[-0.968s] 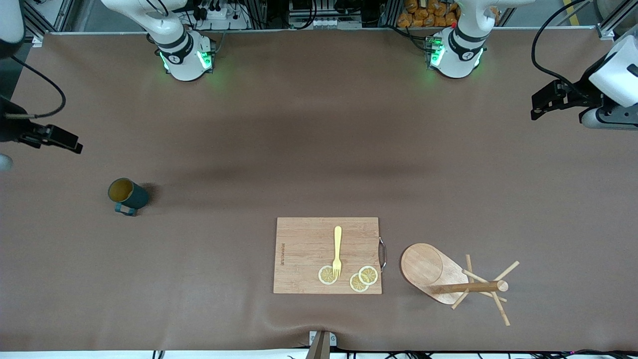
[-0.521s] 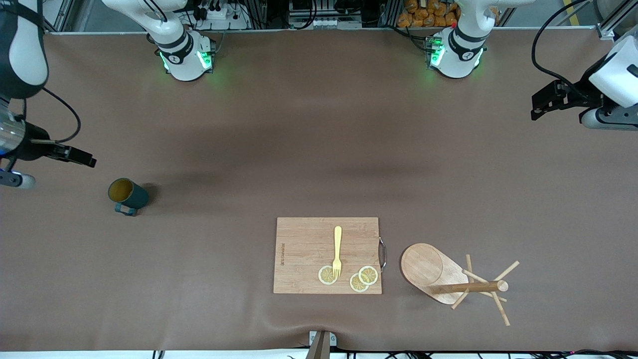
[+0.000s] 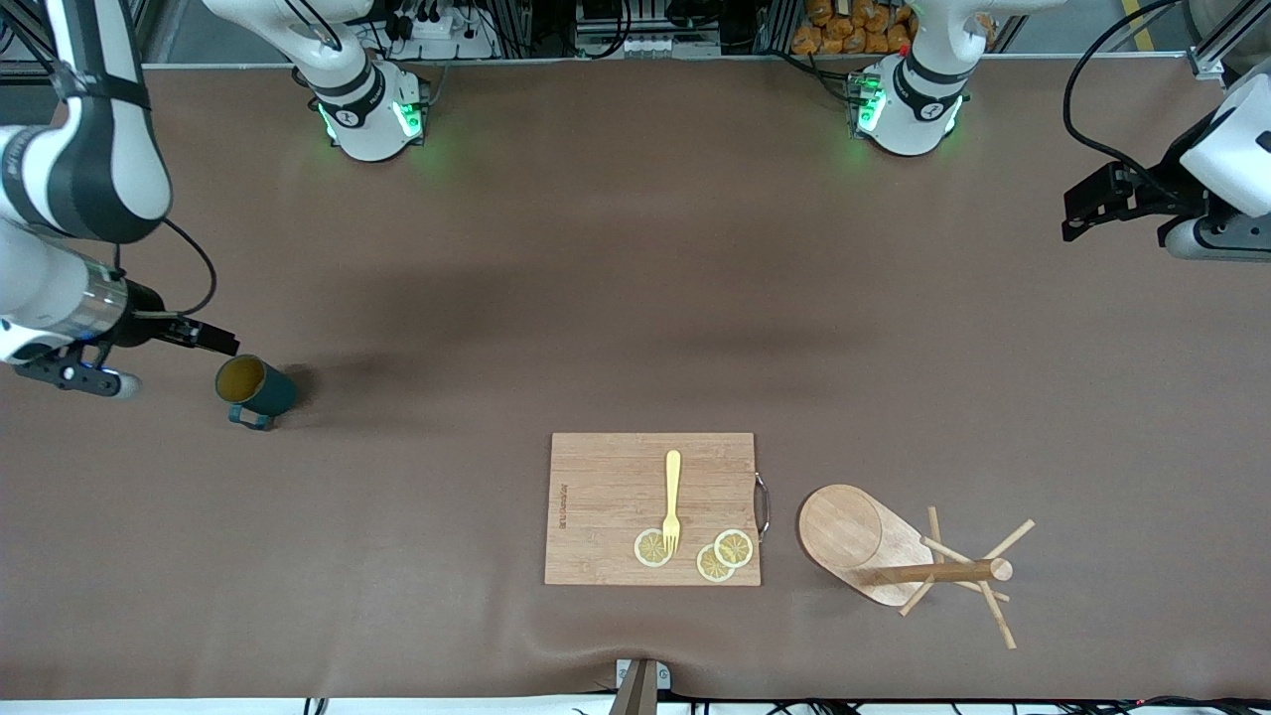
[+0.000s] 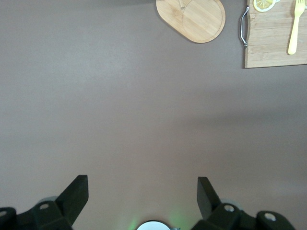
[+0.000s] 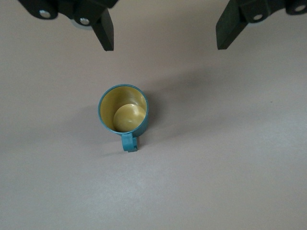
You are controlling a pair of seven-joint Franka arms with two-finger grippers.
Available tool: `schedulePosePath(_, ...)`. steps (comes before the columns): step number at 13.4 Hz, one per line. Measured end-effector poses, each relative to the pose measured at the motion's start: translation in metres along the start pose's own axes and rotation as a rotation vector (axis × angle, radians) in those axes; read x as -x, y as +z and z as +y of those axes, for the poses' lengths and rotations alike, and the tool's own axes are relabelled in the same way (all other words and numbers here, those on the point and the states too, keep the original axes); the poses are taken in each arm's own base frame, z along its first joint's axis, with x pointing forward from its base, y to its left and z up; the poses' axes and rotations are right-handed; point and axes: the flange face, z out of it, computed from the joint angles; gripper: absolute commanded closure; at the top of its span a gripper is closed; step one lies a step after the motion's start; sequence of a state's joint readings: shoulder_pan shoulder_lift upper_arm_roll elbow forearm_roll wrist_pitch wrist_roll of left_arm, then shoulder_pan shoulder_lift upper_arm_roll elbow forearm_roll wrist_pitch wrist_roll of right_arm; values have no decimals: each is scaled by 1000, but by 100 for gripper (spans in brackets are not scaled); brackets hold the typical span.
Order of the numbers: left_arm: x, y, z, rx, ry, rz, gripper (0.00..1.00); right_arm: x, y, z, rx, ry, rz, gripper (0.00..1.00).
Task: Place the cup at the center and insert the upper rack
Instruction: 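Reach the right gripper down to the teal mug and grasp its rim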
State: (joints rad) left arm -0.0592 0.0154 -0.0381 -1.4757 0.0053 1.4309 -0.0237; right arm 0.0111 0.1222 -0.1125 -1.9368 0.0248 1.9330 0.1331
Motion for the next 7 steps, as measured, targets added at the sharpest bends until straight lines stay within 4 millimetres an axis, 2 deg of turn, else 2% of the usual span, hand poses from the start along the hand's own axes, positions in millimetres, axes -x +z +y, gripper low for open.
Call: schedulePosePath(7, -1, 1, -3, 0, -5, -1, 0, -8, 70, 1, 7, 7, 18, 14)
